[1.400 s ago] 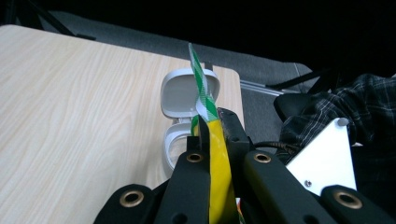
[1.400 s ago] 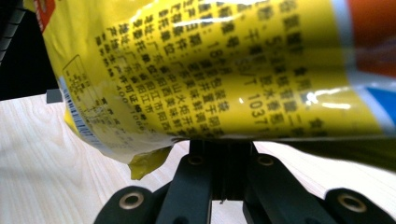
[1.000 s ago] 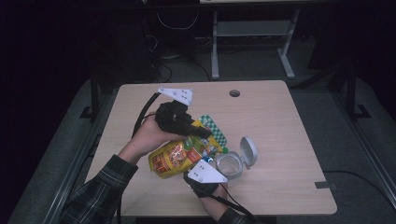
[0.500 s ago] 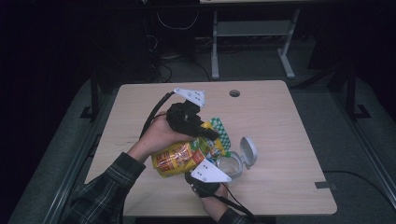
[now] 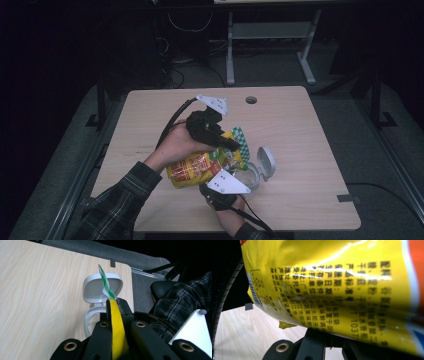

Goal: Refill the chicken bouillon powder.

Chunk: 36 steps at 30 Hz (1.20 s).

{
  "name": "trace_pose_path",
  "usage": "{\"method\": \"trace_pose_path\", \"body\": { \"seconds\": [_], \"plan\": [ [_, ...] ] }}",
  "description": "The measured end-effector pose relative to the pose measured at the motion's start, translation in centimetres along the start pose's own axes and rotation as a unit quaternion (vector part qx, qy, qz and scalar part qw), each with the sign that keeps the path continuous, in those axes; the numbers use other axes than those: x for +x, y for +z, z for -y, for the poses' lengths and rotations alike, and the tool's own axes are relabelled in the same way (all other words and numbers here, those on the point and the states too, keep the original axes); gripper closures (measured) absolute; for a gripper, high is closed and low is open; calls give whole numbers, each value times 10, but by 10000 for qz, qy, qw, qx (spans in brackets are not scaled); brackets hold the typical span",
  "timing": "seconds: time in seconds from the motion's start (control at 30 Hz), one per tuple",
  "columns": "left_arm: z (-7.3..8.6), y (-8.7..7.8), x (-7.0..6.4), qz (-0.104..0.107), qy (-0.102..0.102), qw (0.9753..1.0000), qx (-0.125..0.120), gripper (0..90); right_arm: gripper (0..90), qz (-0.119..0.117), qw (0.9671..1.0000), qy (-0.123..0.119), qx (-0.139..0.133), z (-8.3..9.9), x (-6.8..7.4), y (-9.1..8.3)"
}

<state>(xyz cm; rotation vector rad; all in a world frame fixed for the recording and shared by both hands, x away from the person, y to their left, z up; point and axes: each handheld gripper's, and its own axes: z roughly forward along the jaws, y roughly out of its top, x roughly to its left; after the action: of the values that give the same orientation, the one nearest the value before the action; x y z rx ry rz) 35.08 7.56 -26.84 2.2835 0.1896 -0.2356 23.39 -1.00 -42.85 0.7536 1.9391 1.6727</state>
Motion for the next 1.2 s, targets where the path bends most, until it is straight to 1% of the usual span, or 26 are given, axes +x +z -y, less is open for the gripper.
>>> {"method": "trace_pose_path", "body": {
  "seconds": [0.1,0.17,0.23,0.43,0.63,0.8,0.97,1.13,1.2],
  "plan": [
    [-1,3,1,28,-44,10000,29,900,900,-25,10000,30,-2,0,-1,-1],
    [-1,4,2,27,-38,10000,51,900,900,-15,10000,36,-10,0,-1,-1],
    [-1,5,3,14,-76,9999,78,900,900,-22,10000,32,-20,0,0,-1],
    [-1,7,4,17,-105,9999,68,900,900,-45,10000,46,-24,0,0,-1],
    [-3,11,6,23,-121,9997,190,900,900,-47,9999,101,-21,0,0,-1],
    [-4,13,7,14,-174,9996,241,900,900,-84,9999,134,-31,0,0,-1],
    [-6,17,8,-5,-166,9993,341,900,900,-96,9998,160,-34,0,0,-1],
    [-7,19,10,-7,-206,9992,334,900,900,-104,9997,199,-25,0,-1,-2],
    [-7,20,10,-1,-230,9991,366,900,900,-108,9997,214,-39,0,-1,-2]
  ]
}}
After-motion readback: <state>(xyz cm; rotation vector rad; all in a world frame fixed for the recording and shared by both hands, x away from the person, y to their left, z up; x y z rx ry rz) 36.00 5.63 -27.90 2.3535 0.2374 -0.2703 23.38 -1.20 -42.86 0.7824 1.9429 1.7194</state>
